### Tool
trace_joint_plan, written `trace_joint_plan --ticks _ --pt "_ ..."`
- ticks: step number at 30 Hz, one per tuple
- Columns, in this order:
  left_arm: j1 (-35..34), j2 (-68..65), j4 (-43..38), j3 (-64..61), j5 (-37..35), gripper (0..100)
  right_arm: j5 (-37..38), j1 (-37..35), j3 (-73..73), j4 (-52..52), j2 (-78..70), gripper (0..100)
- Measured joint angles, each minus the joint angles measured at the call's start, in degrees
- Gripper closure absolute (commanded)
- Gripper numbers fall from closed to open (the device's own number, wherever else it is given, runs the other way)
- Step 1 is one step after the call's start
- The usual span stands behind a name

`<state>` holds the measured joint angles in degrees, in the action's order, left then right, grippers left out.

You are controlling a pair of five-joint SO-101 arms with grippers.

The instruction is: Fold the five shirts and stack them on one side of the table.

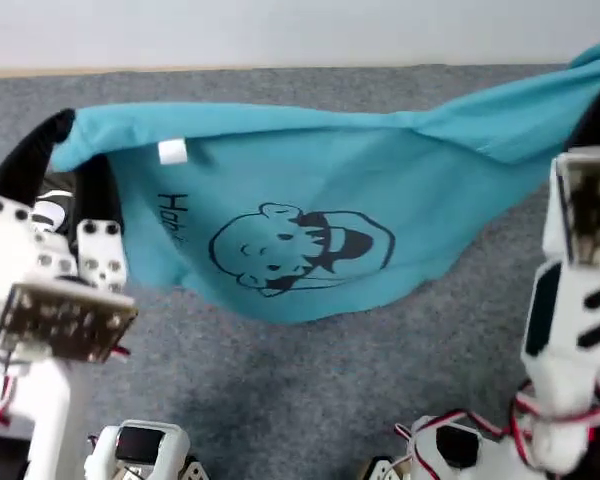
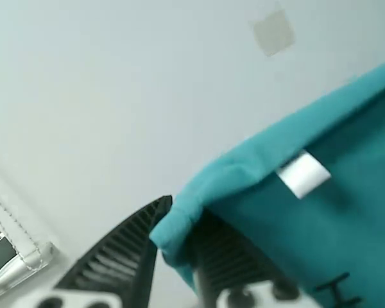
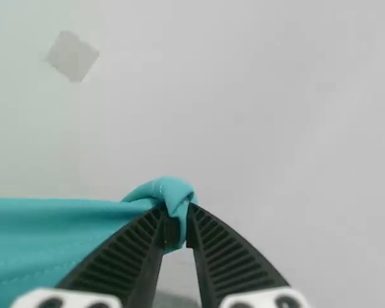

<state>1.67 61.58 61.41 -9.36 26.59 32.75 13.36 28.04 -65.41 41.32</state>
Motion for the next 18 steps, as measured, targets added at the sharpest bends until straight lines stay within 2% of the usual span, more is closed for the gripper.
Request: trace_joint_plan --ticks 9,18 --pt "0.0 4.48 8.0 0.0 0.18 100 8.35 0.35 0.09 9.85 0.97 98.7" --pt "-7.21 5.63 7.91 4.48 0.18 100 10.11 0.35 0.44 13.36 2.9 98.7"
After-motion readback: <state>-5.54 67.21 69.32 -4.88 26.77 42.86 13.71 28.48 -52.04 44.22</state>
